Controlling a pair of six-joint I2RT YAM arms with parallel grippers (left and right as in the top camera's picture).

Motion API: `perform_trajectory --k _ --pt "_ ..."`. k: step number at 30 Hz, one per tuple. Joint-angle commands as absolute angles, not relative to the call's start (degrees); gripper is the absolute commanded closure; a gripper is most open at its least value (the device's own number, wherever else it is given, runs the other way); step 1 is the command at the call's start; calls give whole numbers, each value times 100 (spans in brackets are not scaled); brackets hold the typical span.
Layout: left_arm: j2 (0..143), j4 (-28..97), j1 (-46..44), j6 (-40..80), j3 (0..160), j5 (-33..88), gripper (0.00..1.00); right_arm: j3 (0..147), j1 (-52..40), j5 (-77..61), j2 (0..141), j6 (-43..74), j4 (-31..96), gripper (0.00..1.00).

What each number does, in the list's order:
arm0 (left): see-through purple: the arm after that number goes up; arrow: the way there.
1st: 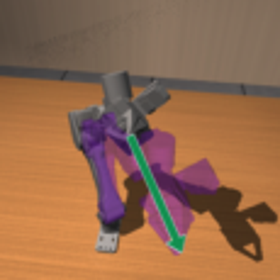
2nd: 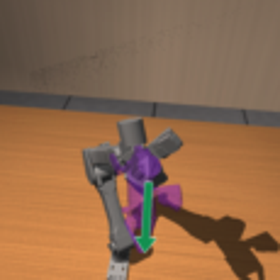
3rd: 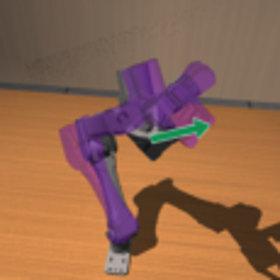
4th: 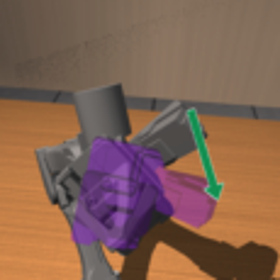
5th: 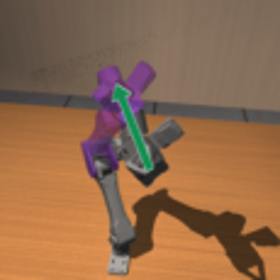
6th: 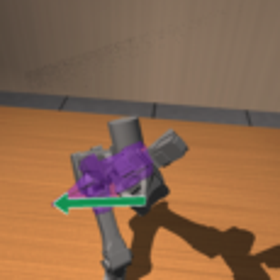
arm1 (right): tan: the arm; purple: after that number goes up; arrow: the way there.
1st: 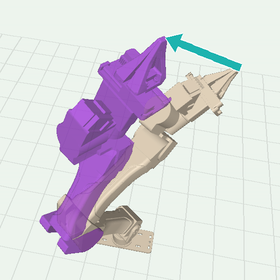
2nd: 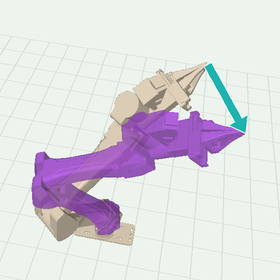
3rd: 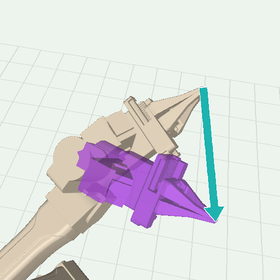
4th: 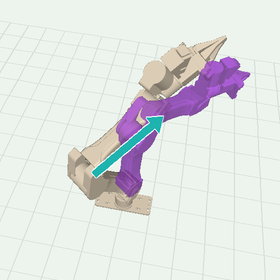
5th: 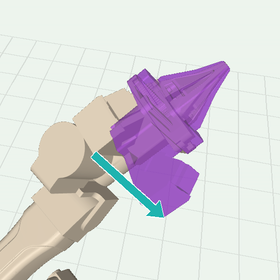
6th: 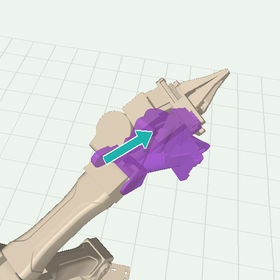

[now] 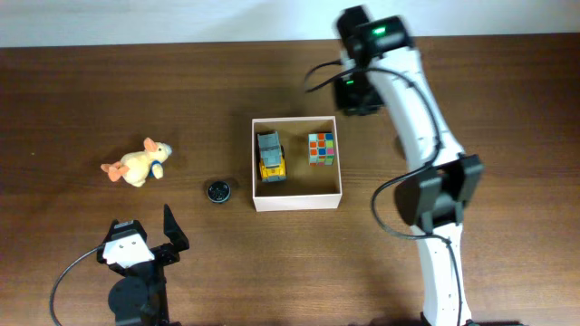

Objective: Pack container
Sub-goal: 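Move the right gripper right to above the blue ball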

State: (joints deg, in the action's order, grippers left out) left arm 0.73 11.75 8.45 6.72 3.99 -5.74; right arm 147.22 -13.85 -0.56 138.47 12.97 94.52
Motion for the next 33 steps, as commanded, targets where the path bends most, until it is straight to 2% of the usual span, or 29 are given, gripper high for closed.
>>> perform_trajectory --k 1,7,10,11,16,29,33 --pt "67 1151 880 661 353 -471 1 14842 -779 102 13611 1422 9651 73" --pt "67 1153 880 661 353 -473 1 14835 -69 73 13611 1341 9734 61" --pt "67 1151 880 661 353 -473 1 14724 143 78 13611 1225 9734 42" --pt "67 1153 880 661 353 -473 1 14663 200 71 13611 1179 9734 40" --pt "67 1153 880 661 353 -471 1 14219 320 67 13611 1044 9736 35" --pt "67 1153 880 661 353 -471 1 13045 458 95 13611 449 9585 33" --pt "67 1153 880 661 353 -473 1 12840 502 97 13611 165 9249 30"
